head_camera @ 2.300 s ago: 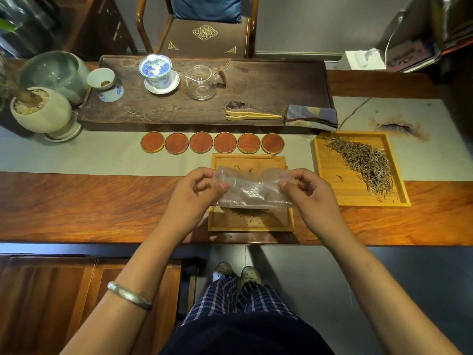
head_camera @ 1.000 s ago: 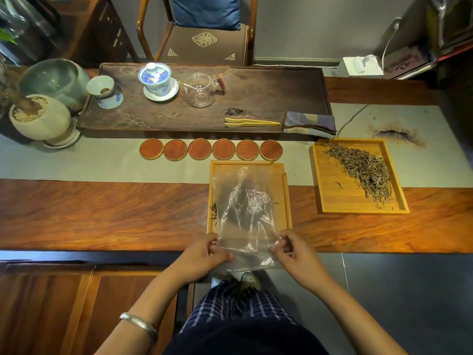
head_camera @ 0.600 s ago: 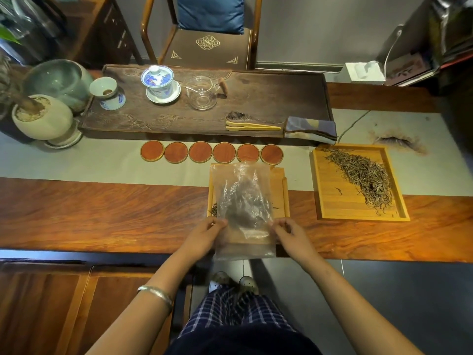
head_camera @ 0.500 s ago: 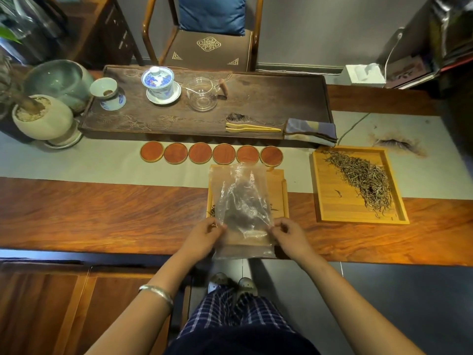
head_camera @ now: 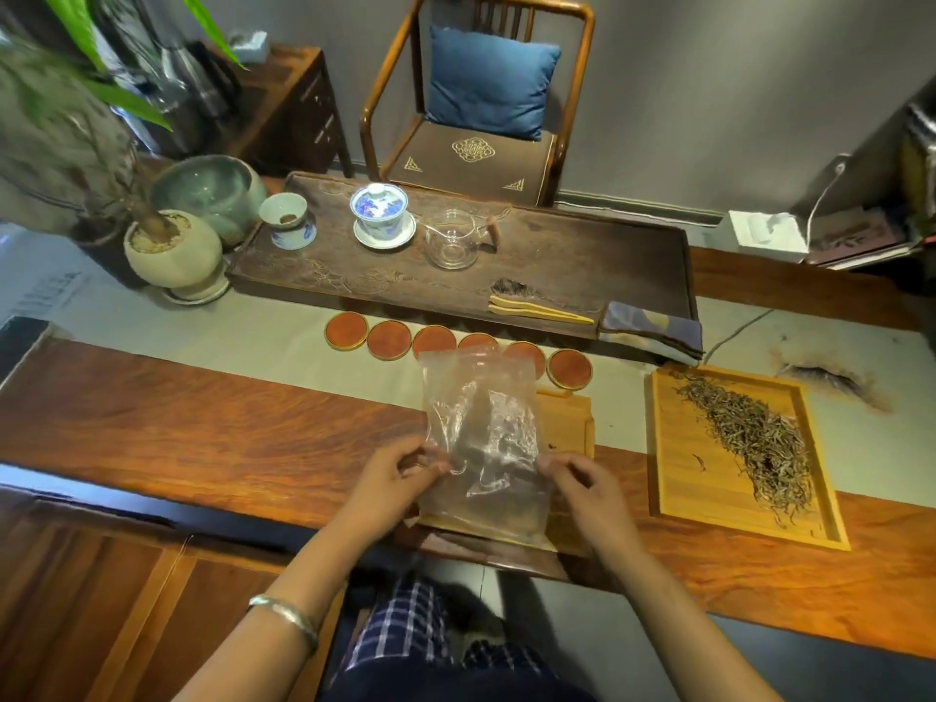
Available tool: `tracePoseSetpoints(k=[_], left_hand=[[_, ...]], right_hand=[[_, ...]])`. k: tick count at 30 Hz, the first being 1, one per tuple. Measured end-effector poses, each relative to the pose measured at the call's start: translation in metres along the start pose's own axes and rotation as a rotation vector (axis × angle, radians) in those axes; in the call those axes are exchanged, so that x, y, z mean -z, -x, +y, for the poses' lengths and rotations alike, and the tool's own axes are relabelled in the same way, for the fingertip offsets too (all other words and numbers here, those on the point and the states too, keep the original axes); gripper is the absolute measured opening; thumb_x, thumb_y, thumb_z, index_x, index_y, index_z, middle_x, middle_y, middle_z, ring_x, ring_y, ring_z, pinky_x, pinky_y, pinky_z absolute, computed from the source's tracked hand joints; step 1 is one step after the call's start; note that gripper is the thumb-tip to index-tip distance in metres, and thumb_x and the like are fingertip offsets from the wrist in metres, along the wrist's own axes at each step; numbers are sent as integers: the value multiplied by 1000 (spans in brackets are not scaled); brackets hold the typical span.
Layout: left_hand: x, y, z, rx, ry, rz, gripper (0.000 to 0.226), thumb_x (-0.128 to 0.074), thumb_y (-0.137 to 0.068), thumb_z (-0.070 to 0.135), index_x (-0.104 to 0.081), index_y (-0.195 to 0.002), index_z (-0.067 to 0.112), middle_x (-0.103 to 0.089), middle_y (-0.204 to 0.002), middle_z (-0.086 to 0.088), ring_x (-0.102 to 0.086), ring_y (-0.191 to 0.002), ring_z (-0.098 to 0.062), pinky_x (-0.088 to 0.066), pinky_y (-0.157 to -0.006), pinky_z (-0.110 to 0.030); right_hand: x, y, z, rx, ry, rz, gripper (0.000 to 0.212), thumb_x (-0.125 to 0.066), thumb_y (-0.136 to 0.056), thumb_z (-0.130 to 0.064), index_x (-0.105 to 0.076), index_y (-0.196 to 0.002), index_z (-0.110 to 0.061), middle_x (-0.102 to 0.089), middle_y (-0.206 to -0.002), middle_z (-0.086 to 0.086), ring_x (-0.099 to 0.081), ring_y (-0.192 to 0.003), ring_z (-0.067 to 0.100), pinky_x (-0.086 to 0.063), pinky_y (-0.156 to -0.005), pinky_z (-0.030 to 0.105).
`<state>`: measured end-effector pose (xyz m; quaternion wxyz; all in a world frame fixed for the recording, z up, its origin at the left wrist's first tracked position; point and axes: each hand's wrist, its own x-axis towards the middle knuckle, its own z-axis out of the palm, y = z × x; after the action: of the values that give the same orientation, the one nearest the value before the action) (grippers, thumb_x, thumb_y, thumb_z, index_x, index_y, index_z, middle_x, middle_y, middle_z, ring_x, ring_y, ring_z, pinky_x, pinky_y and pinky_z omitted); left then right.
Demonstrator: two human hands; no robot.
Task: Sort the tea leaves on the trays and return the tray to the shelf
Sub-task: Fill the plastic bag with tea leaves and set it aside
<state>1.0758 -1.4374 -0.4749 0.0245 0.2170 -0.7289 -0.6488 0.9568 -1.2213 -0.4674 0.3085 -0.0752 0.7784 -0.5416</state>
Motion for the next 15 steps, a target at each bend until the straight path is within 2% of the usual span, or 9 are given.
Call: tracePoseSetpoints(k=[2, 5, 8, 10, 12, 15], left_hand=[[12, -3, 7, -17, 17, 16, 23, -67, -86, 6, -69, -94, 27, -74, -87, -2, -69, -75, -14, -52, -67, -17], [39, -10, 16, -51, 13, 54, 22, -69, -85, 9, -69, -95, 30, -73, -88, -1, -69, -77, -9, -50, -66, -13], [79, -24, 15, -28, 35, 117, 23, -70, -83, 14, -67, -94, 34, -68, -82, -12, -66, -78, -22, -50, -75, -28], [109, -35, 12, 3, 33, 177, 23, -71, -84, 15, -64, -93, 35, -56, -71, -9, -57, -72, -21, -45, -74, -32], [136, -46, 7, 17, 38, 228, 22, -70, -86, 17, -61, -90, 37, -44, -60, 2, -49, -64, -15, -41, -64, -24], [173, -72, 3, 17, 30, 301, 21, -69, -87, 17, -56, -94, 33, -46, -53, 13, -44, -52, 0, -37, -53, -11]], right_hand=[[-9, -14, -17, 11, -15, -5, 10, -64, -87, -29, -70, -94, -26, -69, -94, -10, -62, -84, -3, -46, -66, 7], [-34, -37, -44, 48, 5, -41, 7, -64, -89, -18, -70, -89, -21, -68, -90, -9, -61, -78, -5, -47, -65, 6], [-66, -62, -72, 77, -19, -51, 5, -64, -88, -15, -69, -90, -16, -67, -86, -8, -60, -71, -7, -48, -62, 7], [-90, -78, -89, 103, -46, -75, 4, -65, -87, -14, -68, -90, -12, -66, -81, -2, -59, -63, -2, -49, -61, 13], [-115, -93, -104, 126, -50, -99, 2, -64, -88, -10, -65, -88, -8, -63, -77, 7, -58, -64, 6, -51, -62, 20], [-150, -123, -120, 168, -70, -107, 5, -60, -89, -2, -58, -88, 3, -57, -75, 17, -54, -68, 20, -50, -66, 34]])
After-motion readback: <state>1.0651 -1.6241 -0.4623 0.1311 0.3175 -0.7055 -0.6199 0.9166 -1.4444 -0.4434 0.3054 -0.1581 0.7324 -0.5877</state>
